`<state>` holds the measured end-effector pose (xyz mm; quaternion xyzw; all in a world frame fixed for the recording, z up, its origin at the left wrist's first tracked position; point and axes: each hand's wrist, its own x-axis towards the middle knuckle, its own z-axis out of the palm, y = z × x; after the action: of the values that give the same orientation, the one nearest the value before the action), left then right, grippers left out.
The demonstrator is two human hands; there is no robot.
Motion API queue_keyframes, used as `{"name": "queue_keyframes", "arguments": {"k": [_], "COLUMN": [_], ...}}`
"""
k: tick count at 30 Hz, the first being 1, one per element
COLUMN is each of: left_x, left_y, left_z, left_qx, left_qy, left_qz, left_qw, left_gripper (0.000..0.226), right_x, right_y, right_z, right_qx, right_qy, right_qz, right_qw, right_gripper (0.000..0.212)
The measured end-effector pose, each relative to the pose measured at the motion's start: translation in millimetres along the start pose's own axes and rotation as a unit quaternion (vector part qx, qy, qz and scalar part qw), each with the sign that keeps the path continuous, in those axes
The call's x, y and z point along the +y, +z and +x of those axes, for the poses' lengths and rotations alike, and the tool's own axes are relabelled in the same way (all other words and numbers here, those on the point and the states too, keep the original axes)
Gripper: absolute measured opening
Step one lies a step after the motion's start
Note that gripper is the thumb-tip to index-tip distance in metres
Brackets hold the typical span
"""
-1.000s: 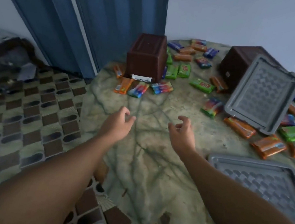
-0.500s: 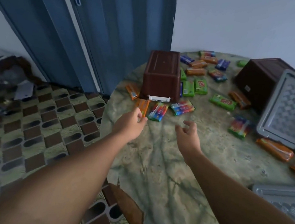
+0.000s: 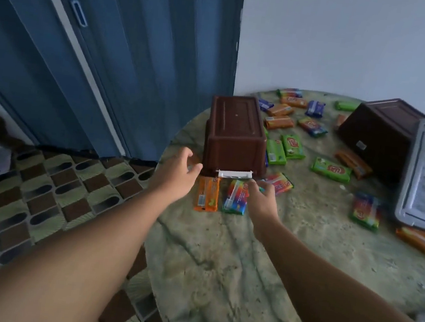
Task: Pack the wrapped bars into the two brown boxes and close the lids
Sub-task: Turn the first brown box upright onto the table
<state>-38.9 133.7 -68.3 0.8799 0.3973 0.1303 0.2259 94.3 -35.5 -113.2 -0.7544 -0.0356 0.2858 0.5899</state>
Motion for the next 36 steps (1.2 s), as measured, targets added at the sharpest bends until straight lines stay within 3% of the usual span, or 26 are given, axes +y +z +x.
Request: {"name": "queue_keyframes", "arguments": {"k": [10,16,22,27,32,34,36], "left_x": [-32,-16,6,28,45,50,55], "left_y": [-44,-54,-59,-58,-38,-30,-26], "left_z": [105,153,193,225,269,286,300], "left_qx": [-0.101,-0.123,-0.125,-0.135,-0.14,-0.137,-0.104], "left_qy": [0.129,0.165,0.164,0.188,0.192,0.223,0.268], "left_qz": [-0.018,0.002,0.021,0.038,0.064,0.062,0.031], "left_qw": [0.986,0.979,0.978,0.972,0.969,0.963,0.957], "left_gripper": [0.065,0.064,0.069,0.075,0.084,0.071,0.043], "right_x": [-36,-50,-68,-80,-83,-89,-95], "right_y": [68,83,90,89,98,100,103], "right_z": [20,38,62,70,82,80,81], "right_qx": [0.085,0.08,0.102,0.146,0.174,0.203,0.245], "right_qy": [0.076,0.112,0.122,0.124,0.141,0.156,0.165], "right_qz": [0.188,0.248,0.275,0.235,0.213,0.21,0.222], "right_qw": [0.975,0.959,0.948,0.953,0.951,0.944,0.929], "right_gripper": [0.062,0.091,0.135,0.119,0.12,0.11,0.101]}}
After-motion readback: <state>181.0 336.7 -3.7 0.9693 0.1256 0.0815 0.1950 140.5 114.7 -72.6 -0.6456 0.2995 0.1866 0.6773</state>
